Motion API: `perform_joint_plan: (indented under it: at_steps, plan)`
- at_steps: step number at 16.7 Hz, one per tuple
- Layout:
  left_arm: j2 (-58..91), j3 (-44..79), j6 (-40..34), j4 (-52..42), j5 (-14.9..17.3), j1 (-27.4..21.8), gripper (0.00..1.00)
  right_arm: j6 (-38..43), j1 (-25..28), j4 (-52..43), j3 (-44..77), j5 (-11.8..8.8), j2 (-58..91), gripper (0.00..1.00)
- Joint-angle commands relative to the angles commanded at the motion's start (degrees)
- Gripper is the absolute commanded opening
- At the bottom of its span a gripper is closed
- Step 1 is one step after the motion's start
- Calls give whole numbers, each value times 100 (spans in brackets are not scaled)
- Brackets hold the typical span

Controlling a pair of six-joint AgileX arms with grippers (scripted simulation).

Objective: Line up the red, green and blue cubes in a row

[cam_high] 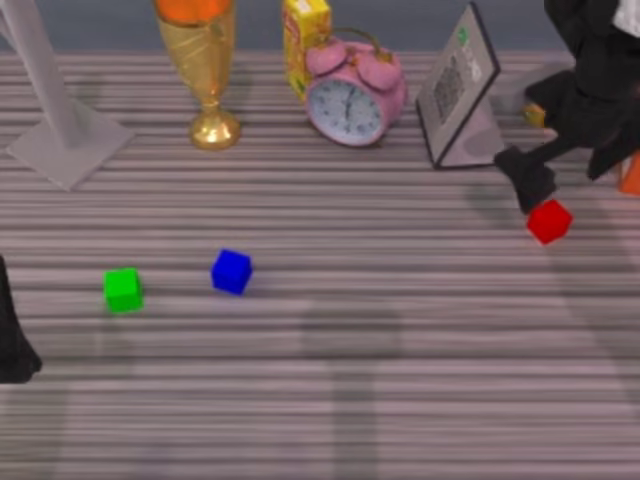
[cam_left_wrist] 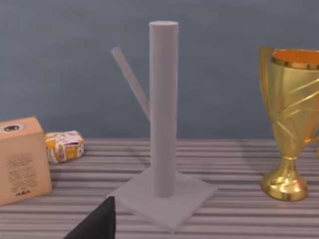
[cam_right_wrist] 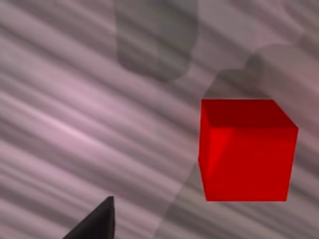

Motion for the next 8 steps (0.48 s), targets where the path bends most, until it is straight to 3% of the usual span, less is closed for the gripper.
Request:
perform_joint_plan:
  at_steps: [8]
  plan:
    - [0, 0, 0, 0, 0, 0, 100, 21, 20, 1403, -889, 6, 504, 100]
